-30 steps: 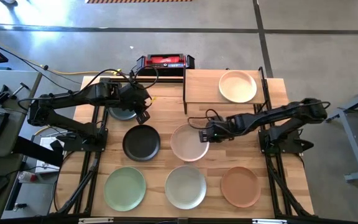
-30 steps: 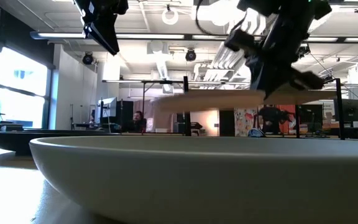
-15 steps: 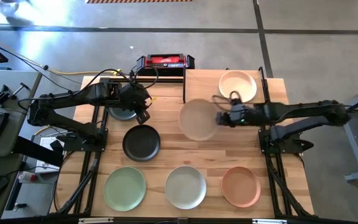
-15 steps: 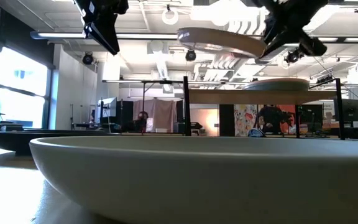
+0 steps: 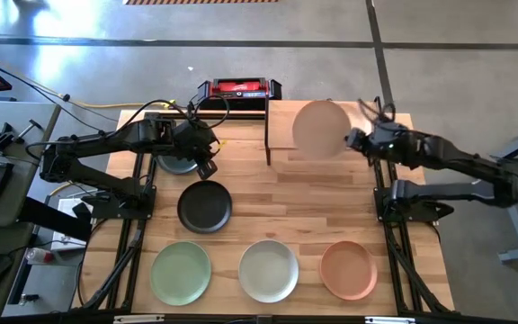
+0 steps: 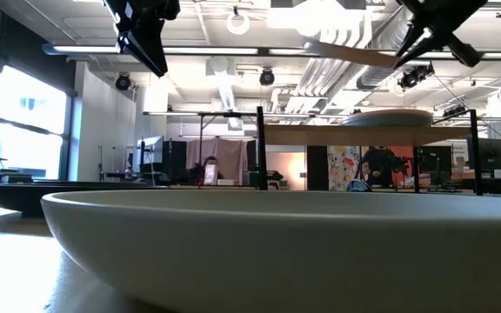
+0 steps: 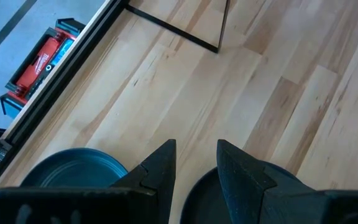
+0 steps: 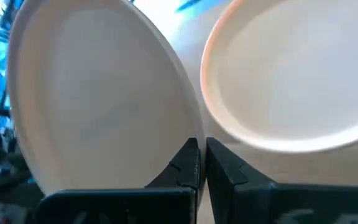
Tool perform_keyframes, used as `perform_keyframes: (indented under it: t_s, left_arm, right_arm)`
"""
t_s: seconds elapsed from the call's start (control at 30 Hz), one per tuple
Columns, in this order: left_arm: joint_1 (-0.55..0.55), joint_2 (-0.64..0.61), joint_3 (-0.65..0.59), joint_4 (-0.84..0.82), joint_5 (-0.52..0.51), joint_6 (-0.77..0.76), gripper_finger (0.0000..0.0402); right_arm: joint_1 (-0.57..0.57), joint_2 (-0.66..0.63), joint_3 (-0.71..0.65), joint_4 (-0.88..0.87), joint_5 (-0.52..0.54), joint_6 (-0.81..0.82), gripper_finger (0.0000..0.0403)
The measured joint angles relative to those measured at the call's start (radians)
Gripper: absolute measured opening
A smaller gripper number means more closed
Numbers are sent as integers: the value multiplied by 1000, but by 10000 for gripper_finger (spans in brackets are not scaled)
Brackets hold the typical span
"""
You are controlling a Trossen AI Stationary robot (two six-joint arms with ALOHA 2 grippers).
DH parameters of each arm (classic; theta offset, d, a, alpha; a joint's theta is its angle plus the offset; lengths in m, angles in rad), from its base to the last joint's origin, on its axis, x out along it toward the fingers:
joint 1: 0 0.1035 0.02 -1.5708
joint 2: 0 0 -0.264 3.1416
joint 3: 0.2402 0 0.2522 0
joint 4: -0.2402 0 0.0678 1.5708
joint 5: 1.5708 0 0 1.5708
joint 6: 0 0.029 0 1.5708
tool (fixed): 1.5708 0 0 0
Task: Place and stack plates onto a shelf
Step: Stack the white plate on top of the pink plate on the shelf
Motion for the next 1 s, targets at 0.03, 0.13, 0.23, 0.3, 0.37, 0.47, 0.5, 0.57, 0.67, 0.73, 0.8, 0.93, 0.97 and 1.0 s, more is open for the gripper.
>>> perform_keyframes:
  t_s: [0.03,0.13,0.23,0.3,0.37,0.47,0.5,0.57,0.67,0.73,0.8,0.93,0.97,1.0]
  left_arm:
    - [0,0,0,0,0,0,106]
    - [0,0,0,1,0,0,106]
    - [0,0,0,2,0,0,106]
    - [0,0,0,4,0,0,106]
    - [0,0,0,7,-1,0,106]
    - [0,0,0,15,-1,0,106]
    - [0,0,0,17,-1,0,106]
    - [0,0,0,21,-1,0,106]
    - [0,0,0,22,-1,0,106]
    - [0,0,0,22,-1,0,106]
    - [0,0,0,22,-4,0,106]
    - [0,0,0,22,-4,0,106]
    - [0,1,0,22,-4,0,106]
    - [0,0,0,22,-4,0,106]
  right_arm:
    - [-23,-13,0,0,-11,-15,0]
    - [-92,-33,27,-33,-37,-56,0]
    - [-156,-31,92,-102,-52,-101,0]
    - [-198,-23,143,-152,-62,-122,0]
    - [-242,-11,197,-215,-72,-127,0]
    - [-314,17,273,-315,-96,-161,0]
    - [-340,27,296,-347,-109,-171,0]
    - [-396,51,339,-398,-142,-200,0]
    - [-490,98,397,-428,-219,-266,0]
    - [-554,135,434,-428,-280,-328,0]
    - [-615,177,470,-428,-341,-385,0]
    - [-723,256,506,-451,-453,-468,0]
    - [-744,272,506,-460,-478,-481,0]
    - [-760,286,503,-473,-497,-493,0]
